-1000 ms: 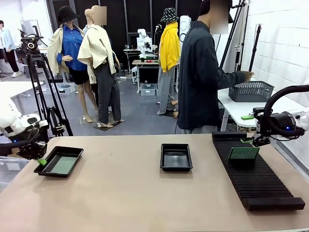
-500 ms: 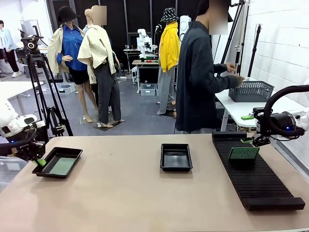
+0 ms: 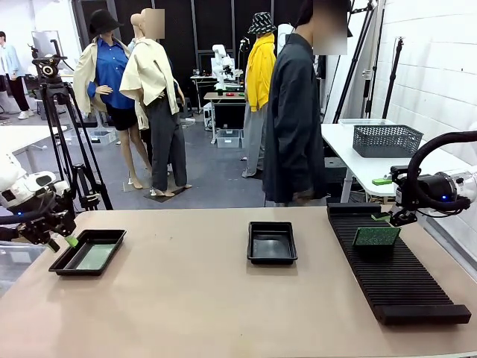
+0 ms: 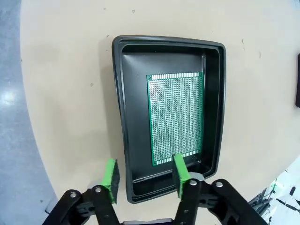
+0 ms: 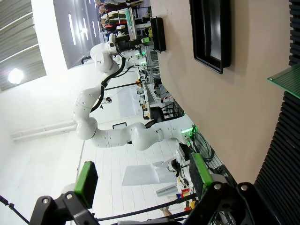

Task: Inspect and transfer BCBs to ESD trays.
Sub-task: Pick up the ESD tray and place it on the left side of the table.

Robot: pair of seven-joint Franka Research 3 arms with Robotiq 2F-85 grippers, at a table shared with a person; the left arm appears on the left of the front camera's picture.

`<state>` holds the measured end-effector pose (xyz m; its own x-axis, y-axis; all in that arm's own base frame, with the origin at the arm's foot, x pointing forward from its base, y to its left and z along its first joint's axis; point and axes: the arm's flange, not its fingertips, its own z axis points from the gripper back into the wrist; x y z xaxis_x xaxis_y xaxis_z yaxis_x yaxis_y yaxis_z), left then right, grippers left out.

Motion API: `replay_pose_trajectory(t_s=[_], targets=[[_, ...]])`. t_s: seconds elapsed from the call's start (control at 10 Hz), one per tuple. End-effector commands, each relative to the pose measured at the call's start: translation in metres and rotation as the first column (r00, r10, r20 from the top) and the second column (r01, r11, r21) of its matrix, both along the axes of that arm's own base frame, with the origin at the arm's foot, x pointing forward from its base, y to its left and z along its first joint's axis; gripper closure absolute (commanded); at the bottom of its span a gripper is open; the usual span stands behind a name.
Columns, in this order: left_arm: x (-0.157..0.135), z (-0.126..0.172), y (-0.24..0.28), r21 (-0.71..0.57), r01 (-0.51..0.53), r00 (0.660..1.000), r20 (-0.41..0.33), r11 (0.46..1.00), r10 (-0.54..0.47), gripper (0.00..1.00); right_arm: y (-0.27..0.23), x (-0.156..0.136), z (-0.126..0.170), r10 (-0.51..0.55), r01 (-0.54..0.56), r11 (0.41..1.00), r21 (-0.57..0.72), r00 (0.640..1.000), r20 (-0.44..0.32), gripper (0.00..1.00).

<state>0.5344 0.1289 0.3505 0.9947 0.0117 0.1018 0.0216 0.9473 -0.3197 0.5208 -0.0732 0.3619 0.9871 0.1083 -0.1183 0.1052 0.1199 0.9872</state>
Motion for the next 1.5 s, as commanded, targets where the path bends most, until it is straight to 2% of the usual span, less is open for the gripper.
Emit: replay_pose_trajectory(t_s=[0.0, 0.4, 0.5, 1.4], targets=[[-0.0027, 0.0086, 0.0048, -0.03, -0.008, 1.0, 0.005, 1.0, 0.008, 0.0, 0.0019, -0.0007, 0.0013, -0.011, 0.01, 1.0, -0.011, 1.0, -0.014, 0.0], [-0.0004, 0.0145, 0.0027, -0.044, -0.035, 0.999, 0.003, 0.998, 0.035, 0.0, 0.0019, -0.0007, 0.0013, -0.011, 0.01, 1.0, -0.011, 1.0, -0.014, 0.0], [-0.0012, 0.0092, 0.002, -0.001, -0.006, 1.0, 0.01, 1.0, 0.006, 0.0, 0.0019, -0.0007, 0.0013, -0.011, 0.01, 1.0, -0.011, 1.0, -0.014, 0.0], [-0.0012, 0.0092, 0.002, -0.001, -0.006, 1.0, 0.01, 1.0, 0.006, 0.0, 0.0019, -0.0007, 0.0013, -0.011, 0.01, 1.0, -0.011, 1.0, -0.014, 0.0]])
